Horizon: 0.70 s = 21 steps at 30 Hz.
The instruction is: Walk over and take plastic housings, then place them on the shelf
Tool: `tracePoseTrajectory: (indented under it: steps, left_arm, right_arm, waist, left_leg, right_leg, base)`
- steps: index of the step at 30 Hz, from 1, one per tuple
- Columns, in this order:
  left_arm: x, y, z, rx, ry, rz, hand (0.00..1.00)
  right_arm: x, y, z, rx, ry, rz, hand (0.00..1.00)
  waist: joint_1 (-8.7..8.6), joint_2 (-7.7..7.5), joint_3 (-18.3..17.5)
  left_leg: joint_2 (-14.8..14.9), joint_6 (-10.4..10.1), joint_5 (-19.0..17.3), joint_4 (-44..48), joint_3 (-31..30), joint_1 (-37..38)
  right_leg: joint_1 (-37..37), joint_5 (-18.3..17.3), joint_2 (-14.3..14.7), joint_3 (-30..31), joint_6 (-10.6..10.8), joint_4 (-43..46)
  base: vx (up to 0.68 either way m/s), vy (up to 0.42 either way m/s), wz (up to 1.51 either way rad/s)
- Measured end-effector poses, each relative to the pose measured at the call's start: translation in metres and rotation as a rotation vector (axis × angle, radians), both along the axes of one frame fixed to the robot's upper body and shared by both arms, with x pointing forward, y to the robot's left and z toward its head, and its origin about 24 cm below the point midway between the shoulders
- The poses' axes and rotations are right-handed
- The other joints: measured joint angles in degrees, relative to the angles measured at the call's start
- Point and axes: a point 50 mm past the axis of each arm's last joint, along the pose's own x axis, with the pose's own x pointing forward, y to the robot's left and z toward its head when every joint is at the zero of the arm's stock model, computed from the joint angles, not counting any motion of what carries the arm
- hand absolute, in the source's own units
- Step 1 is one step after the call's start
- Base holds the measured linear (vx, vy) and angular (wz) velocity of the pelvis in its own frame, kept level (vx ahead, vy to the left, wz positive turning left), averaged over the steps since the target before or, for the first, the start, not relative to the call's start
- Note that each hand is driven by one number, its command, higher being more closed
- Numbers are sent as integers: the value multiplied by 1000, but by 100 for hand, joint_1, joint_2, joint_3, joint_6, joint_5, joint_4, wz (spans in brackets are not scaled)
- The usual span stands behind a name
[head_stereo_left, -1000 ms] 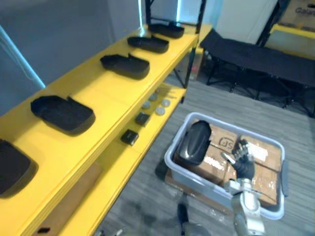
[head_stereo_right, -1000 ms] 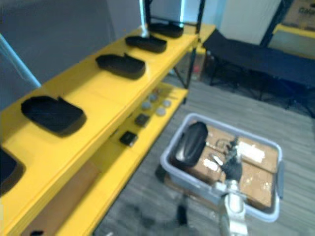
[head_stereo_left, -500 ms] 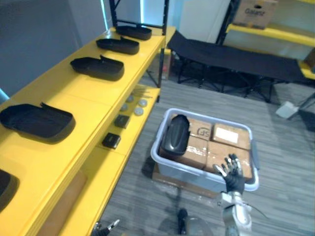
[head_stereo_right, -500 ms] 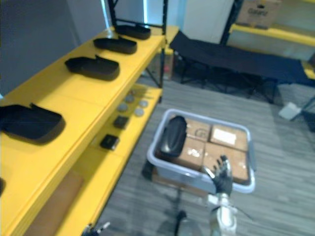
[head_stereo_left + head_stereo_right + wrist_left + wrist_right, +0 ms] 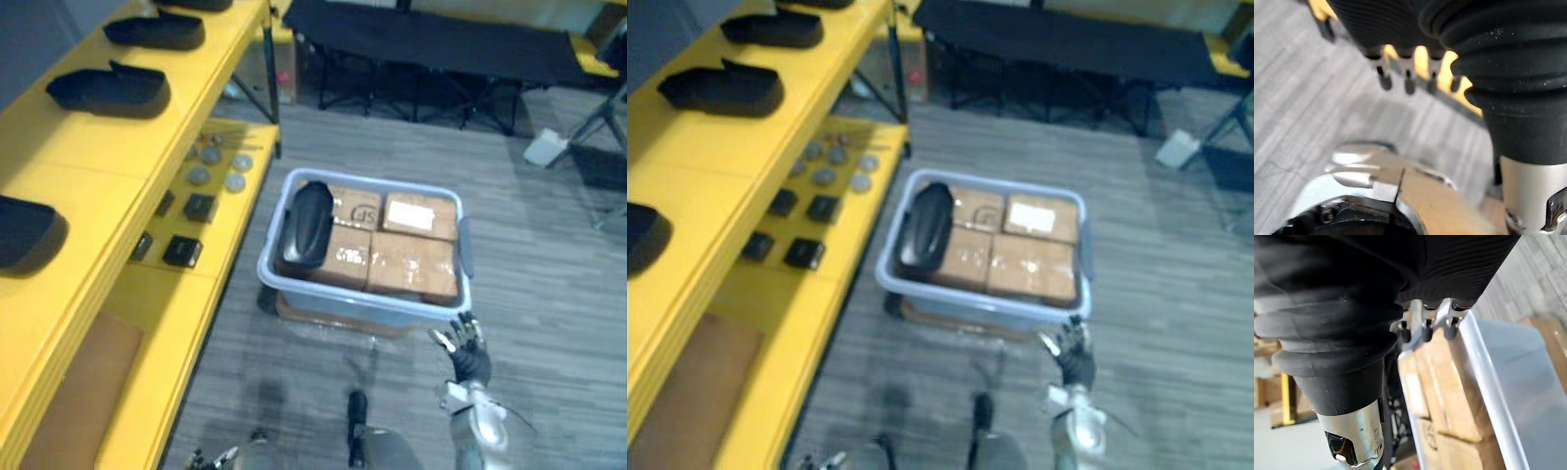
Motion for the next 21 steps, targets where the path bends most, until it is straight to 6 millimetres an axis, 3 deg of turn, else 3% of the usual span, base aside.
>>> tracePoseTrajectory:
  steps: [1,3,5,6,8,10,13,17,18,21]
  left_arm:
    - [2,-2,0,-4,-6,-1,0]
    - [6,-7,1,-16,-29,-12,0]
    - [11,-9,2,-21,-45,-27,0]
    - [12,-10,3,-32,-54,-27,0]
    - [12,-10,3,-45,-55,-35,0]
    - [10,-12,1,-75,-48,-21,0]
    - [11,-16,1,-117,-58,-26,0]
    - [11,-24,-1,-159,-48,-60,0]
    - [12,-28,-1,-170,-47,-77,0]
    - [11,-33,-2,-204,-46,-61,0]
  right_arm:
    - [6,-6,4,-14,-9,-12,0]
    - [37,-31,26,-77,-62,-60,0]
    - [60,-46,48,-113,-101,-100,0]
    - [80,-55,68,-139,-133,-126,0]
    - [103,-71,100,-182,-176,-159,0]
    - [121,-87,139,-203,-233,-205,0]
    - [138,-93,184,-262,-290,-204,0]
    - [150,-94,214,-291,-292,-231,0]
    - [151,-98,217,-288,-271,-247,0]
    - [155,-97,216,-280,-210,-258,0]
  waist:
    - [6,41,46]
    - [100,211,239]
    - [169,275,373]
    - [202,311,525]
    - [245,374,690]
    - [443,414,751]
    - [527,491,898]
    - [710,617,978]
    - [801,671,1056]
    - [810,751,1143]
  left_leg:
    - [-22,1,16,-4,-27,-18]
    - [-137,44,120,10,-237,-162]
    - [-232,89,198,63,-338,-306]
    - [-289,122,225,82,-428,-364]
    - [-371,137,233,198,-604,-515]
    - [-471,182,233,268,-709,-700]
    - [-592,270,202,455,-893,-930]
    - [-705,375,135,733,-962,-1228]
    - [-743,429,96,836,-964,-1247]
    - [-810,504,-21,1172,-1058,-1461]
  right_leg:
    - [-11,4,-30,-41,7,9]
    - [-104,34,-161,-211,47,103]
    - [-209,137,-261,-324,-5,200]
    - [-243,159,-315,-369,-3,255]
    - [-286,186,-374,-487,5,337]
    - [-395,216,-473,-535,49,353]
    - [-422,243,-592,-661,91,361]
    - [-580,276,-727,-730,141,462]
    - [-574,278,-775,-726,146,515]
    - [-603,293,-854,-780,179,583]
  base:
    - [-74,35,41]
    - [-76,54,41]
    - [-50,53,36]
    - [-42,36,32]
    - [-38,33,36]
    - [-40,61,28]
    - [-43,76,34]
    - [-54,85,12]
    - [-68,110,9]
    - [-68,102,15]
